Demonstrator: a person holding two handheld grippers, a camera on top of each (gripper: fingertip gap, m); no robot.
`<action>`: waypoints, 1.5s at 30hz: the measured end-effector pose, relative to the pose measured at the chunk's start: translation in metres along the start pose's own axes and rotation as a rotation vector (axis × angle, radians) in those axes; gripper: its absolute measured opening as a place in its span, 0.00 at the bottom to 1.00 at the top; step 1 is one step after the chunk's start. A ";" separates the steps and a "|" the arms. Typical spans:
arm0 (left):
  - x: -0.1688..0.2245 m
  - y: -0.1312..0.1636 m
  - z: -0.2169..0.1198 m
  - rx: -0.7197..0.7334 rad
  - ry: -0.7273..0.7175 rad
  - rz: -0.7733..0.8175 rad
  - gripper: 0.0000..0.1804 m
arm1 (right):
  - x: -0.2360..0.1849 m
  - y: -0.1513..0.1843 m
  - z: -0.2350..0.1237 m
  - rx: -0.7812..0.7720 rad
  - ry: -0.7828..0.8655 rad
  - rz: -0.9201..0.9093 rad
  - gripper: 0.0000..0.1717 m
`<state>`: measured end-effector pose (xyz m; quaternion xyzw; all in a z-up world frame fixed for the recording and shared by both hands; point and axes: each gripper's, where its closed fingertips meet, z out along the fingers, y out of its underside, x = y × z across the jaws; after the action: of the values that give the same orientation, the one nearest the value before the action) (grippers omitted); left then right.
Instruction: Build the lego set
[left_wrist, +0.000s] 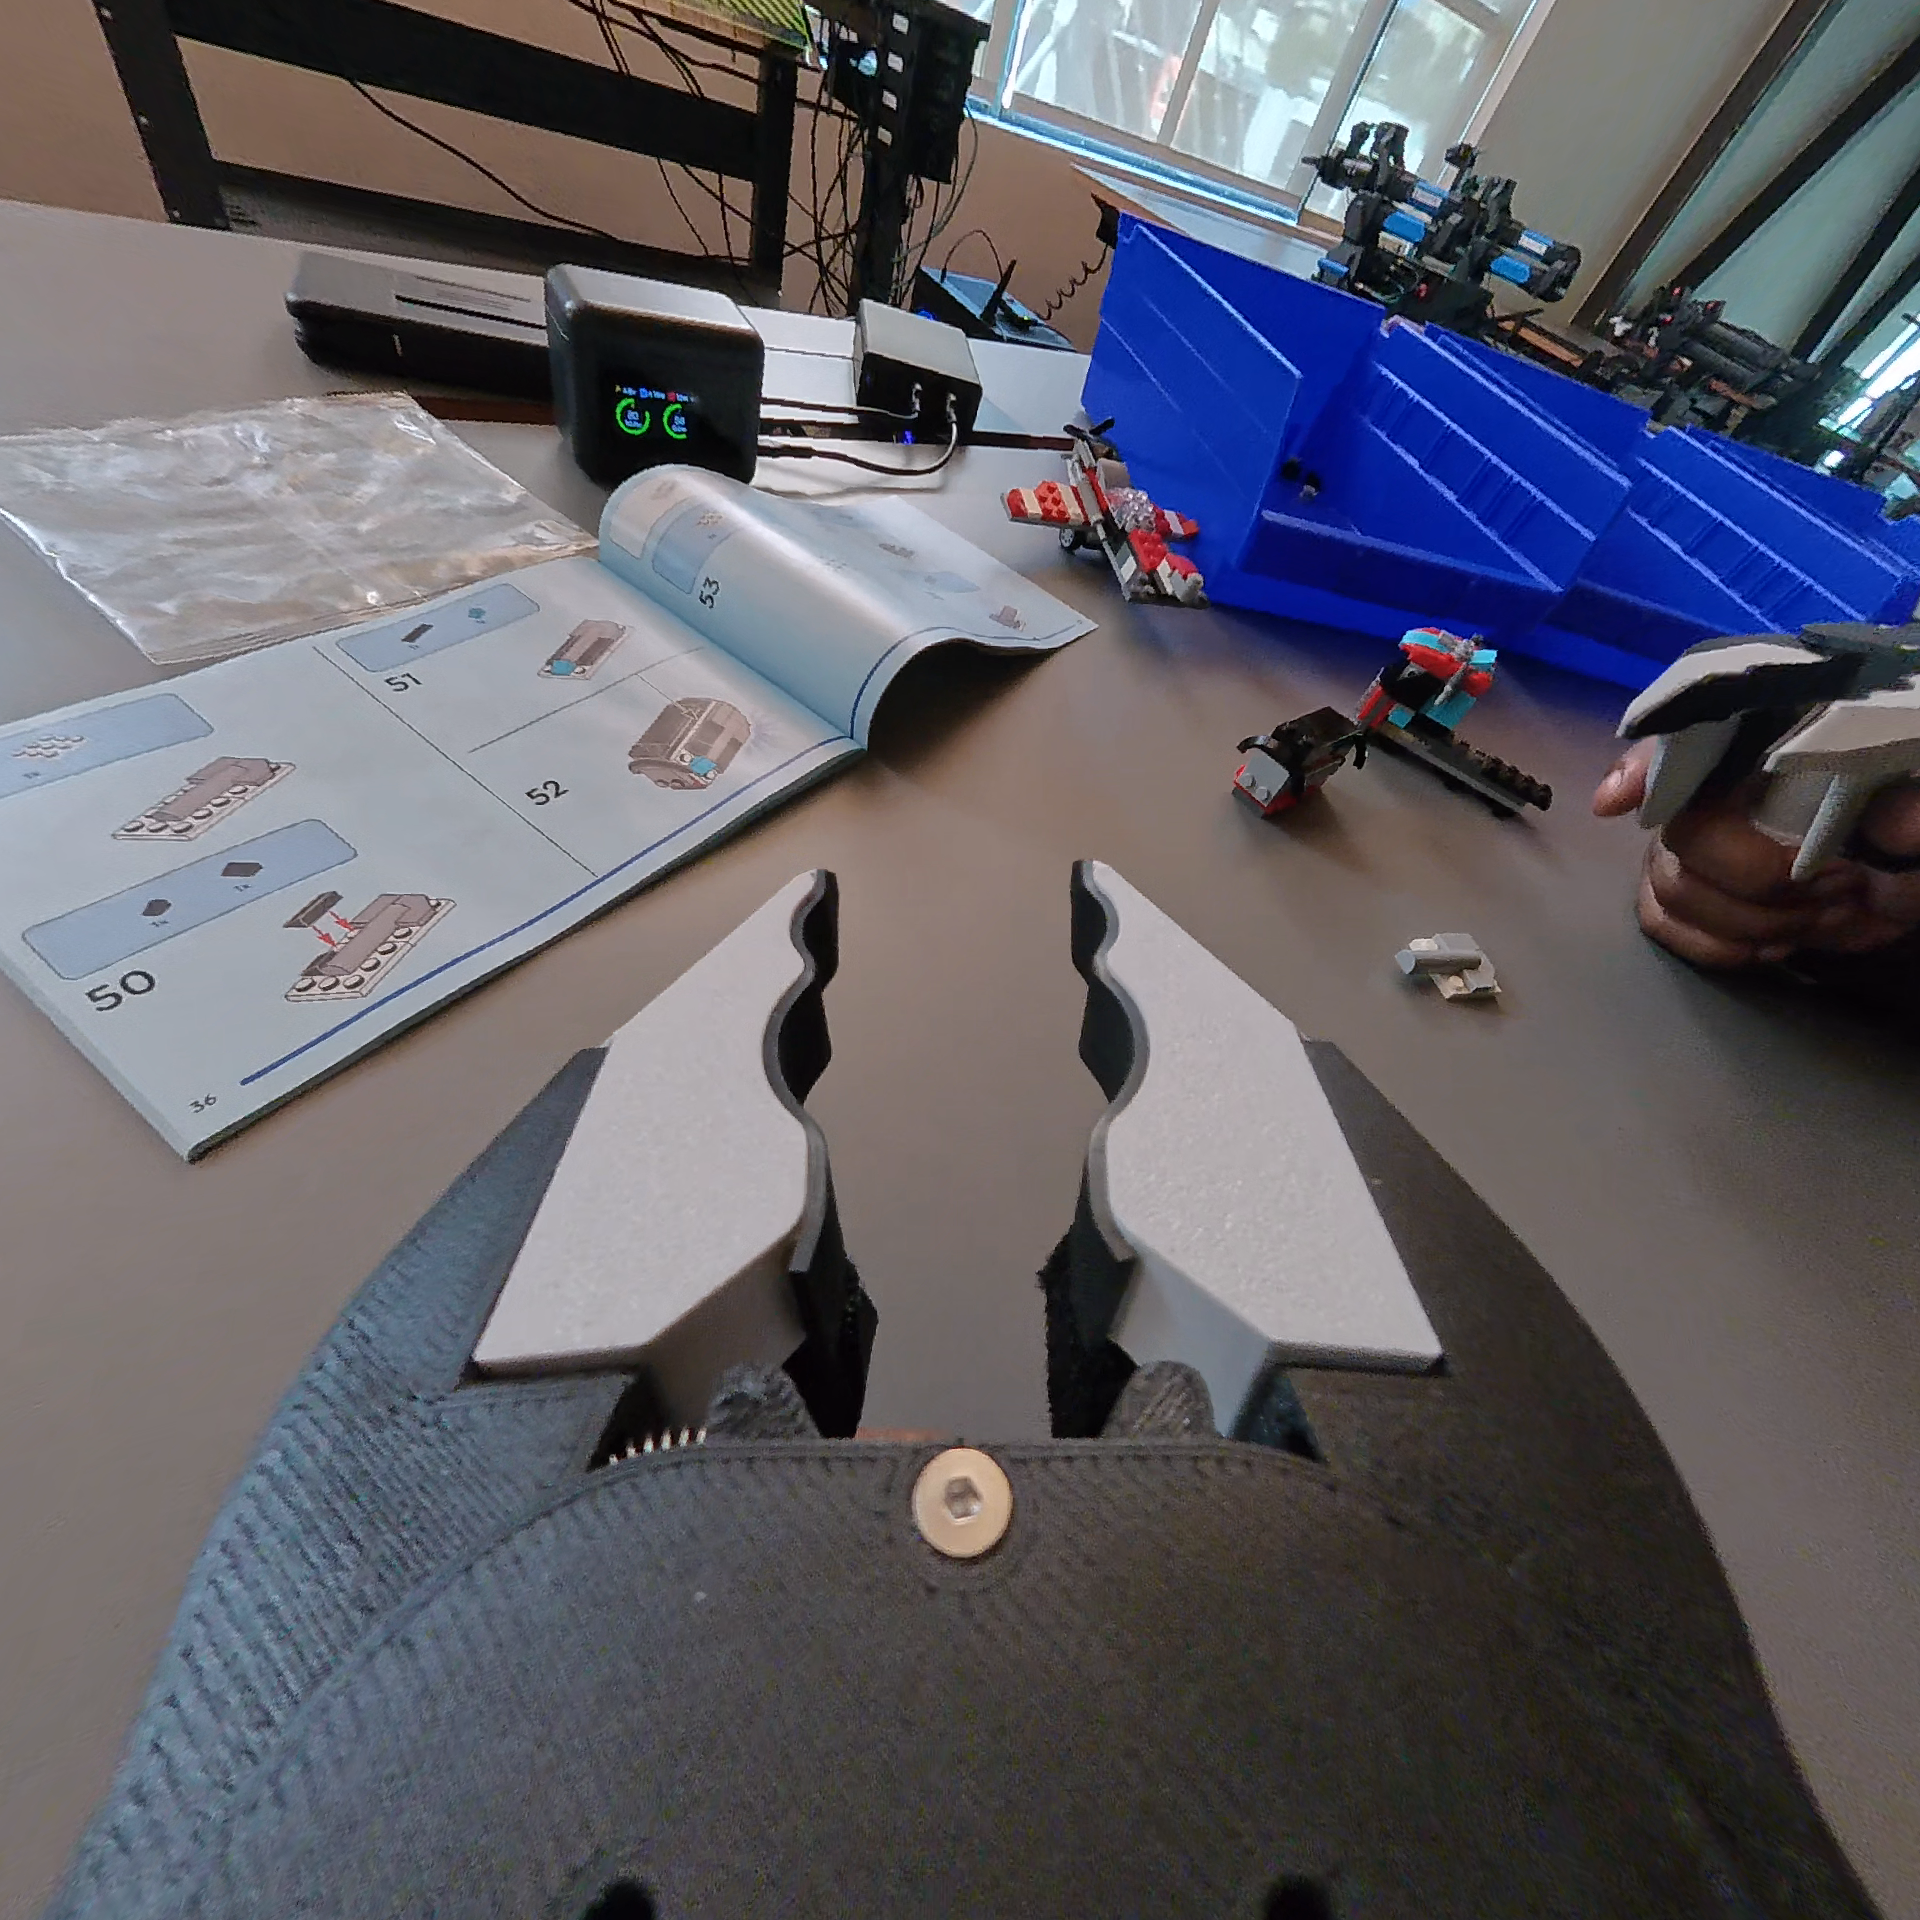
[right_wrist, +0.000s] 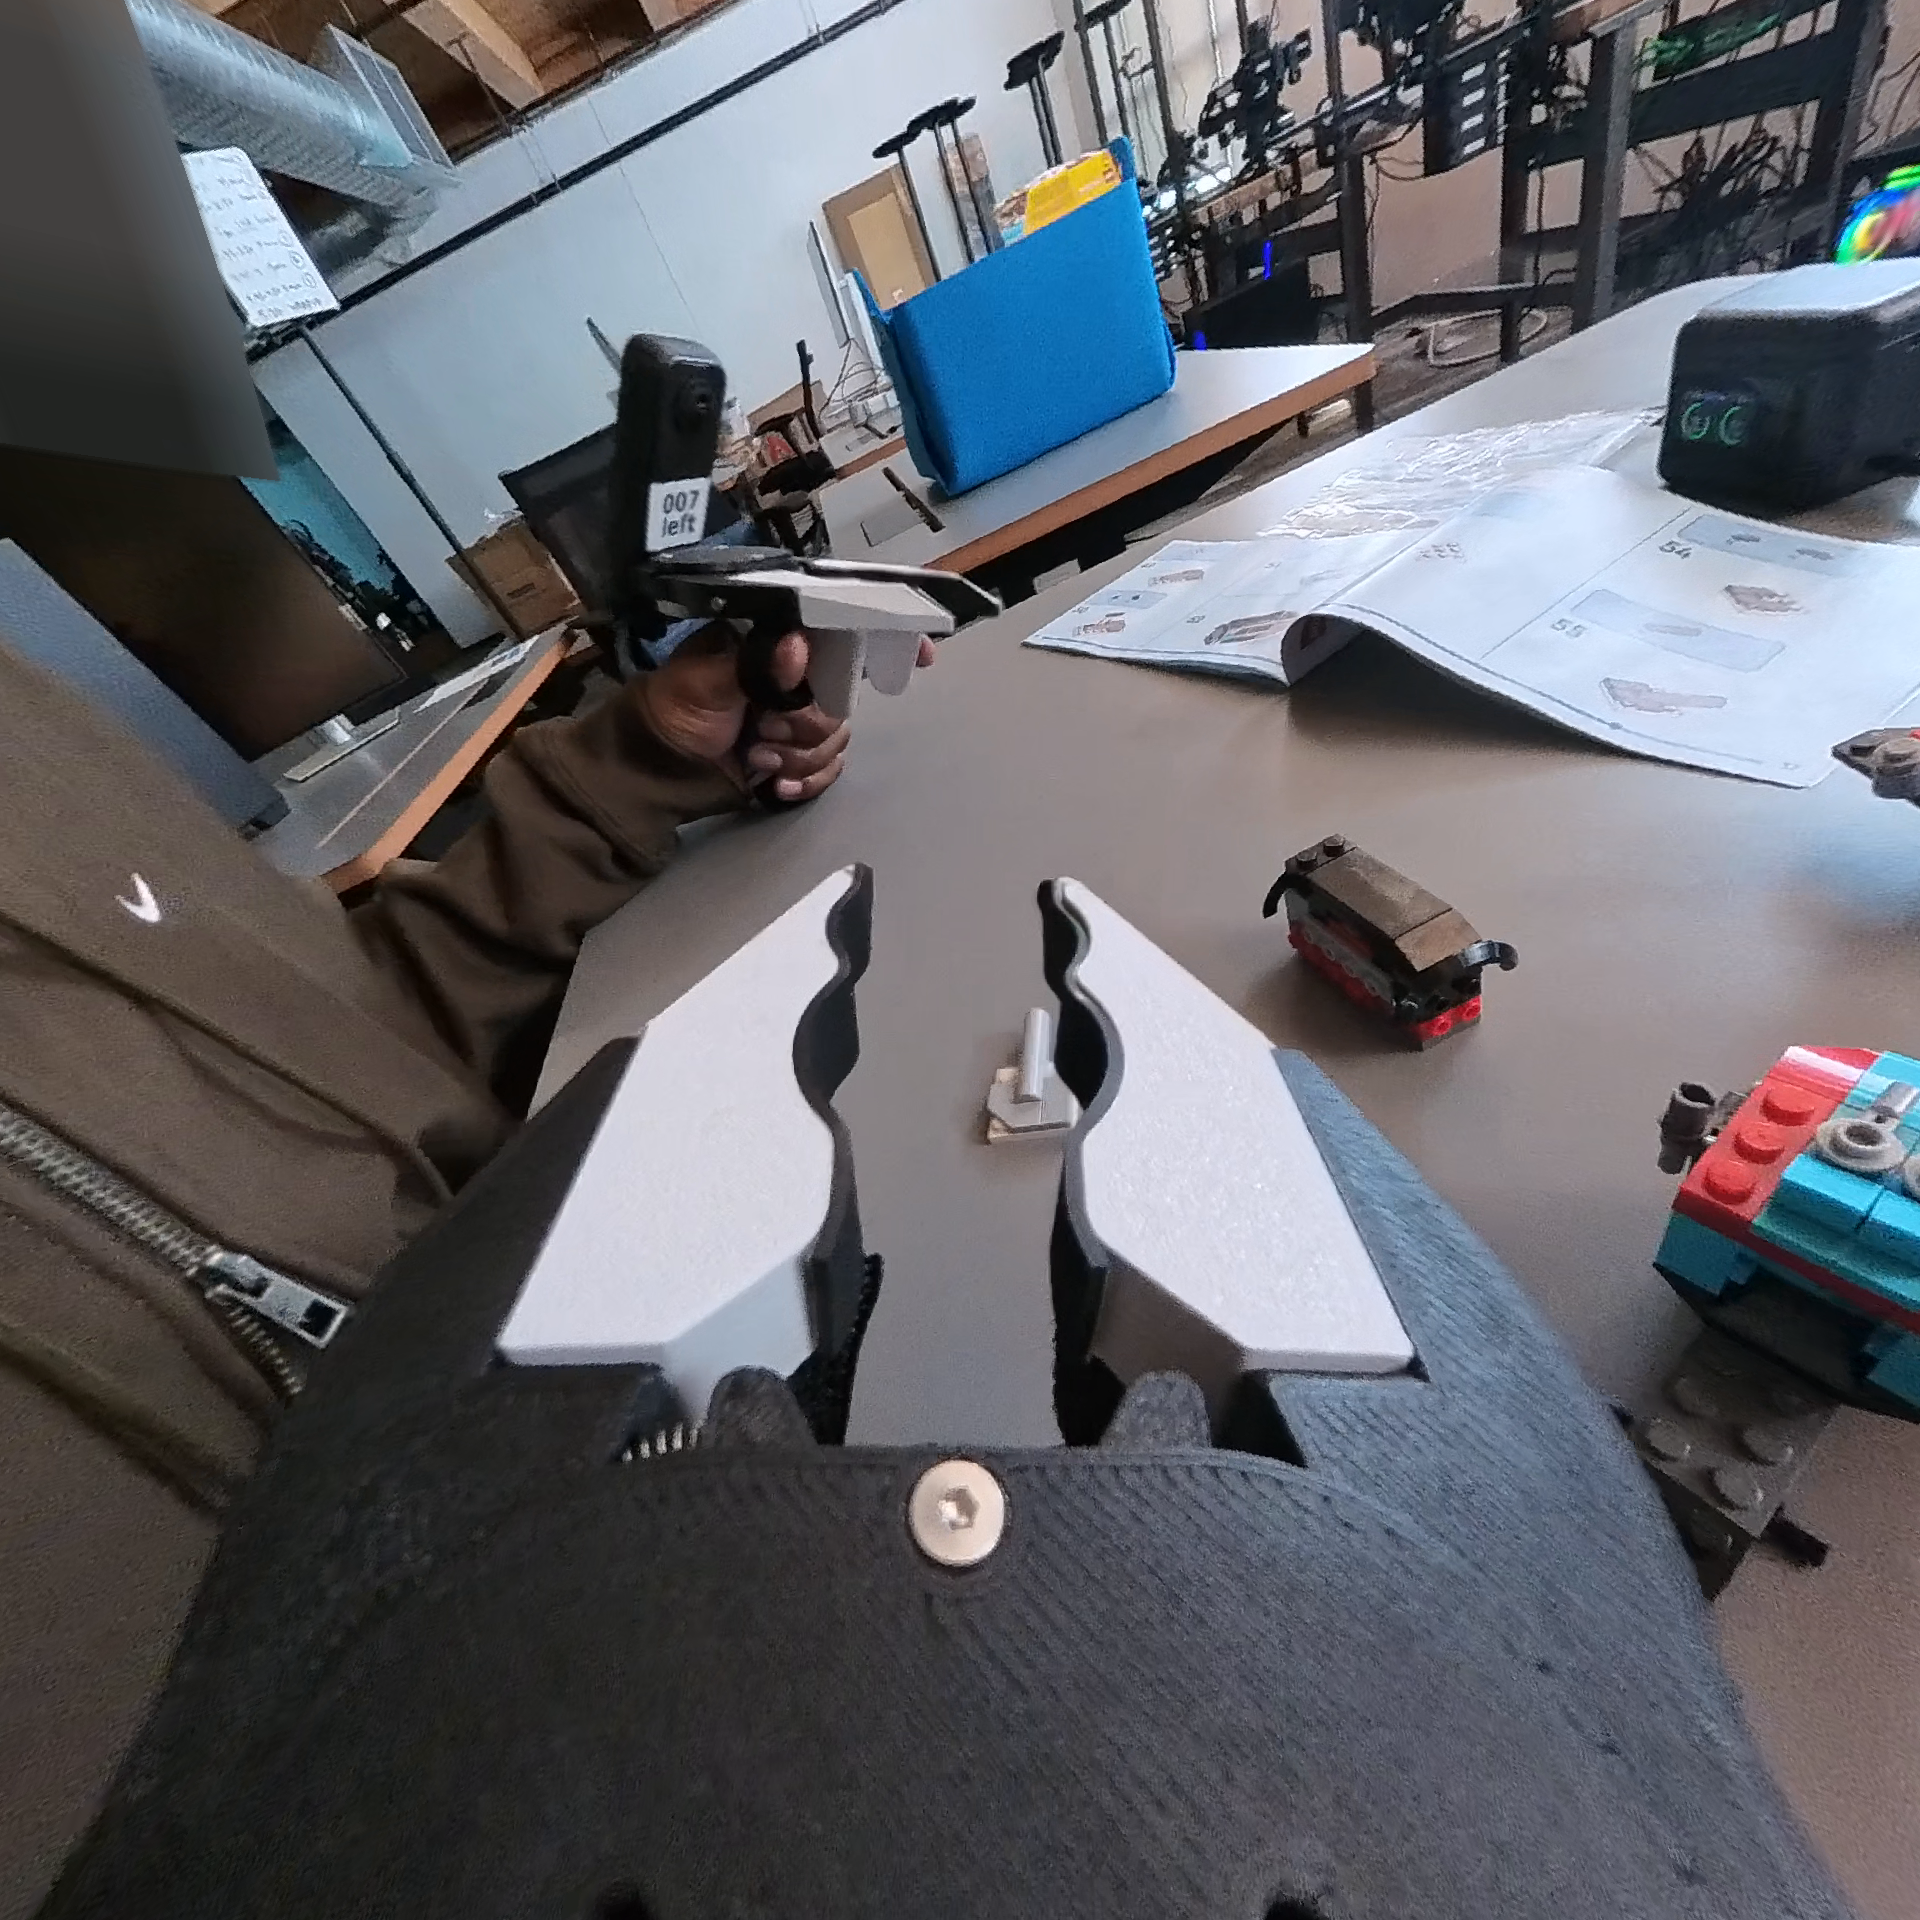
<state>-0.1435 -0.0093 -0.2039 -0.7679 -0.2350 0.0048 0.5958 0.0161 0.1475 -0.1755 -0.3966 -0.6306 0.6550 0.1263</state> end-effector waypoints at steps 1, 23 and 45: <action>0.001 0.001 0.001 -0.007 0.003 0.002 0.25 | 0.000 -0.002 -0.001 0.013 0.008 -0.008 0.20; 0.000 0.025 0.017 -0.190 -0.080 0.094 0.25 | 0.002 -0.015 -0.189 0.208 0.403 -0.181 0.23; -0.006 0.041 0.025 -0.307 -0.175 0.157 0.24 | 0.058 -0.037 -0.455 -0.032 1.061 -0.291 0.18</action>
<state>-0.1410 0.0042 -0.2505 -0.8625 -0.2232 0.0822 0.4466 0.2752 0.5228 -0.1124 -0.5829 -0.5386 0.3313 0.5103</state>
